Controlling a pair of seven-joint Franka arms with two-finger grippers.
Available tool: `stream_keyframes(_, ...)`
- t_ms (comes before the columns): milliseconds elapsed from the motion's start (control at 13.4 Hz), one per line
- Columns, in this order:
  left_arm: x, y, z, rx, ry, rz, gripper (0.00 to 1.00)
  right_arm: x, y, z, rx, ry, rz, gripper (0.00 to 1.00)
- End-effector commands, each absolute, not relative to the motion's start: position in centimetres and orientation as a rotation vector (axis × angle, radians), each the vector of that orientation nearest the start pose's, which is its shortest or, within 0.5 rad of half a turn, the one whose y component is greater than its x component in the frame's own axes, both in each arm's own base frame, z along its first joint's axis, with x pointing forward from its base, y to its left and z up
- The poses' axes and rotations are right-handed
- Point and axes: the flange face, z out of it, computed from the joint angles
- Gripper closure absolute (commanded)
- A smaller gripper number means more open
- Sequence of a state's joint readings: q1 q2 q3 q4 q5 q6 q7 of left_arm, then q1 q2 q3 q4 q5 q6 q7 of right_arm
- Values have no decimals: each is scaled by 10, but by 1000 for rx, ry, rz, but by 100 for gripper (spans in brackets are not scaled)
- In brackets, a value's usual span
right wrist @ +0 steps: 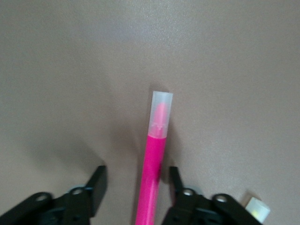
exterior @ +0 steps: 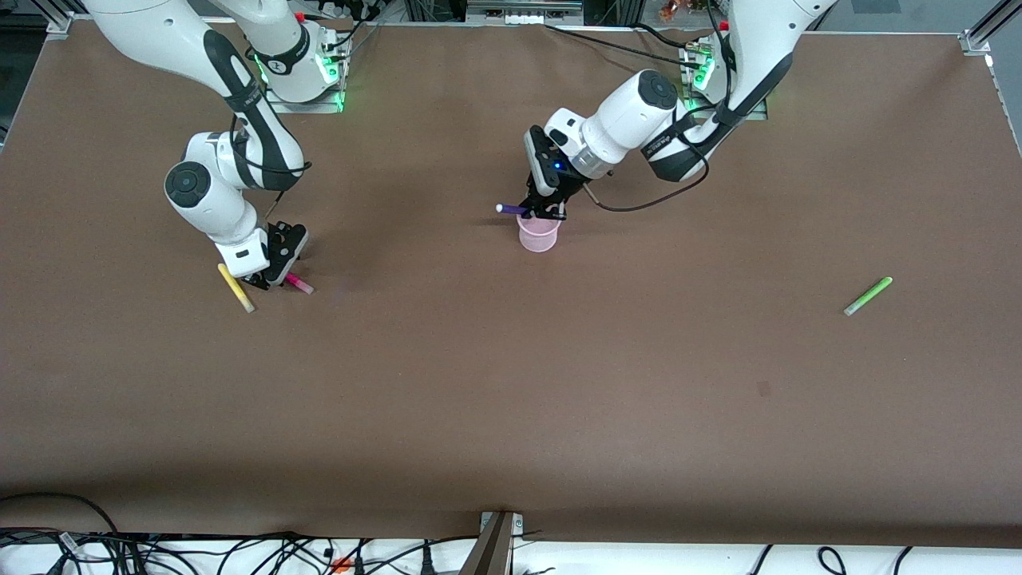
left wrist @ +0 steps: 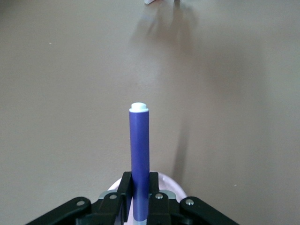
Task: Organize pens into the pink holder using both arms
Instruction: 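Grasp the pink highlighter with the right gripper while the left gripper holds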
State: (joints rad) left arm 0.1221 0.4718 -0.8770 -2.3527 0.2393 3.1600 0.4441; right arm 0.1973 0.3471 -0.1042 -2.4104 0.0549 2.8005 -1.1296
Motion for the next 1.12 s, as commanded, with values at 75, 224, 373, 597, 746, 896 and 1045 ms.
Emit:
stream_keyframes(75, 389, -386, 264, -2679, 2064, -911, 100, 497, 42, 177, -2621, -1823, -91, 100)
stream_keyframes(224, 390, -385, 263, -2685, 2061, -938, 100, 502, 50, 188, -2621, -1834, -129, 100)
stream_keyframes(373, 383, -384, 258, -2664, 2094, -987, 100, 508, 81, 219, -2578, -1880, -180, 100)
stream_keyframes(597, 380, -381, 253, -2681, 2087, -1001, 100, 521, 111, 261, -2503, -1921, -92, 100)
stream_keyframes(746, 378, -382, 246, -2709, 2090, -985, 100, 549, 120, 303, -2468, -1937, 9, 100)
stream_keyframes(896, 378, -382, 244, -2716, 2091, -980, 100, 579, 142, 359, -2539, -1980, 205, 100)
stream_keyframes(1045, 379, -381, 243, -2720, 2087, -978, 100, 573, 206, 383, -2656, -1999, 385, 100)
